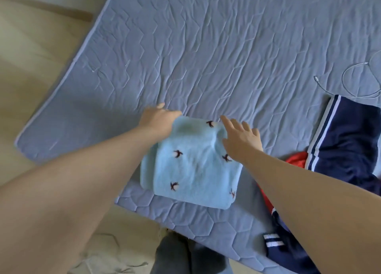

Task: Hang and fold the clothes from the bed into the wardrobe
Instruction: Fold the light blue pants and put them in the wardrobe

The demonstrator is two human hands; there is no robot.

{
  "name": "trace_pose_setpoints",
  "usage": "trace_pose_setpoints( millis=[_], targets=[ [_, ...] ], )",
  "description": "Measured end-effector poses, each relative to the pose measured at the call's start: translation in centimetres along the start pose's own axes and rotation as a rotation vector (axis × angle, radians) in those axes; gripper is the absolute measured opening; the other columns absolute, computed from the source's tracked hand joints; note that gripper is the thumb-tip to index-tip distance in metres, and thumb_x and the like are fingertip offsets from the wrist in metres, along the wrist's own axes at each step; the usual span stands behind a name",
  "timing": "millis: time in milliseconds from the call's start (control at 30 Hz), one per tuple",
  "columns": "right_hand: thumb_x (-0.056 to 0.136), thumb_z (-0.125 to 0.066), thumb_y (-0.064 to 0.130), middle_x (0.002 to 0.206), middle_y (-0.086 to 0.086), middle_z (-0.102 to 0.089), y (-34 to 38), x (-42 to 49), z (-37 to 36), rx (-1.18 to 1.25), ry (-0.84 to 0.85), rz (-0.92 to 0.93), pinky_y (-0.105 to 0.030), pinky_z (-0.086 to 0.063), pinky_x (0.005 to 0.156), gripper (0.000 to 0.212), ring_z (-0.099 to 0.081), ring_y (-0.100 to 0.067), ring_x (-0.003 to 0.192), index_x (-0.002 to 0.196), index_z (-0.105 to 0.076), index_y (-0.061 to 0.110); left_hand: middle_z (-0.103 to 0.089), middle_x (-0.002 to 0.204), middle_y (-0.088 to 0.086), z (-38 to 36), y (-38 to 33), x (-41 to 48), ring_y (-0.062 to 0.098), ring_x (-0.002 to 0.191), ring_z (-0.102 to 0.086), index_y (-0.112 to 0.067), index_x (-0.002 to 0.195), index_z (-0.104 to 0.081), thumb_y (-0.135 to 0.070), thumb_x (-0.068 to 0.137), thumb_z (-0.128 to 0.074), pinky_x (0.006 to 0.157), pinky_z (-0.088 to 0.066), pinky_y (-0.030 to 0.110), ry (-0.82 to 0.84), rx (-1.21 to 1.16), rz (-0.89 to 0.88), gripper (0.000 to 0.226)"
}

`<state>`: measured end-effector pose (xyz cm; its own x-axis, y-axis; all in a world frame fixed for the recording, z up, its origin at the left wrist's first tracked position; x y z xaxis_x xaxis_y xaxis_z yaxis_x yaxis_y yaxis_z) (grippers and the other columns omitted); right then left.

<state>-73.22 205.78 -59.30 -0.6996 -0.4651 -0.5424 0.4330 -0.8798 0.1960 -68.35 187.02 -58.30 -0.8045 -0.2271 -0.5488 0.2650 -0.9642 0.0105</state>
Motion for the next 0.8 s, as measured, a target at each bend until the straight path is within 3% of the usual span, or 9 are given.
trace_pose_setpoints(
  millis=[67,133,233,300,400,500,600,700,800],
  targets=[
    [0.098,-0.038,0.031,0.157,0.002,-0.009,-0.9,0.5,-2.5,0.014,0.036,-0.032,-0.045,-0.015,0.113,0.061,-0.009,-0.027,0.144,0.148,-0.004,0.032,-0.027,0.151,0.002,-2.0,0.0,0.1,0.025,0.142,-0.016,-0.027,0.144,-0.027,-0.013,0.093,-0.044,0.108,-0.026,0.042,-0.069,-0.027,0.027,0.056],
    [0.096,-0.040,0.034,0.156,0.002,-0.011,-2.2,-0.1,-5.4,0.110,0.092,-0.120,-0.043,-0.022,0.109,0.060,-0.017,-0.027,0.140,0.147,-0.009,0.032,-0.022,0.152,0.005,-4.2,-0.3,-0.7,0.024,0.139,-0.020,-0.023,0.145,-0.024,-0.020,0.093,-0.048,0.107,-0.027,0.041,-0.123,-0.123,0.057,0.058],
    [0.091,-0.048,0.032,0.146,0.001,-0.026,-4.2,-1.1,-9.0,0.418,0.125,-0.310,-0.042,-0.033,0.100,0.057,-0.036,-0.030,0.128,0.142,-0.021,0.032,-0.031,0.144,0.006,-8.1,0.6,-1.9,0.026,0.130,-0.033,-0.018,0.143,-0.027,-0.024,0.088,-0.057,0.098,-0.037,0.039,-0.177,-0.489,0.224,0.062],
    [0.088,-0.051,0.026,0.130,-0.005,-0.043,-5.1,-1.3,-10.7,0.768,0.083,-0.450,-0.039,-0.042,0.090,0.049,-0.049,-0.030,0.112,0.134,-0.033,0.028,-0.042,0.132,0.006,-10.2,1.1,-2.6,0.025,0.121,-0.043,-0.016,0.138,-0.032,-0.026,0.085,-0.064,0.090,-0.043,0.037,-0.193,-0.799,0.358,0.063],
    [0.089,-0.039,0.008,0.104,-0.006,-0.055,-6.5,-1.2,-12.0,1.185,-0.051,-0.682,-0.035,-0.047,0.076,0.039,-0.054,-0.024,0.086,0.124,-0.050,0.020,-0.049,0.113,-0.004,-12.3,1.9,-2.6,0.015,0.100,-0.053,-0.015,0.136,-0.033,-0.026,0.084,-0.067,0.077,-0.043,0.030,-0.166,-1.192,0.577,0.062],
    [0.080,-0.034,-0.010,0.082,-0.014,-0.061,-6.9,-0.5,-13.2,1.510,-0.098,-0.804,-0.037,-0.049,0.067,0.041,-0.054,-0.025,0.066,0.085,-0.067,0.013,-0.060,0.116,-0.001,-13.4,3.0,-1.1,0.019,0.096,-0.060,-0.017,0.123,-0.048,-0.035,0.083,-0.066,0.086,-0.050,0.037,-0.097,-1.371,0.665,0.048],
    [0.081,-0.038,-0.011,0.076,-0.016,-0.063,-6.8,0.5,-13.1,1.636,-0.073,-0.820,-0.045,-0.049,0.076,0.039,-0.056,-0.030,0.071,0.069,-0.065,0.015,-0.066,0.100,0.003,-12.9,4.2,0.3,0.023,0.090,-0.065,-0.015,0.101,-0.060,-0.037,0.082,-0.067,0.085,-0.053,0.042,-0.107,-1.395,0.646,0.029],
    [0.085,-0.042,-0.006,0.081,-0.007,-0.065,-6.3,2.2,-12.1,1.583,-0.053,-0.729,-0.036,-0.056,0.066,0.037,-0.060,-0.022,0.067,0.094,-0.065,0.021,-0.060,0.085,0.003,-12.1,5.8,1.8,0.025,0.084,-0.059,-0.018,0.069,-0.055,-0.043,0.078,-0.067,0.071,-0.051,0.036,-0.157,-1.236,0.616,0.029],
    [0.084,-0.045,-0.004,0.082,-0.003,-0.064,-6.4,3.3,-12.2,1.485,-0.032,-0.739,-0.026,-0.051,0.050,0.043,-0.060,-0.017,0.064,0.111,-0.056,0.027,-0.054,0.111,-0.001,-11.8,7.0,2.9,0.021,0.098,-0.054,-0.020,0.069,-0.058,-0.051,0.071,-0.069,0.085,-0.049,0.038,-0.181,-1.080,0.637,0.033]
  ],
)
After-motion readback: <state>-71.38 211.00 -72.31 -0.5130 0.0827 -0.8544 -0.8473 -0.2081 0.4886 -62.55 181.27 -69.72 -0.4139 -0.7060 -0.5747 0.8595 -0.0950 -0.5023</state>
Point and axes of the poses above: each hand's wrist, its own x-axis towards the middle knuckle, its own z-axis out of the back of the hand, y = z × x, the point moved 8 cm from there along x, towards the middle knuckle
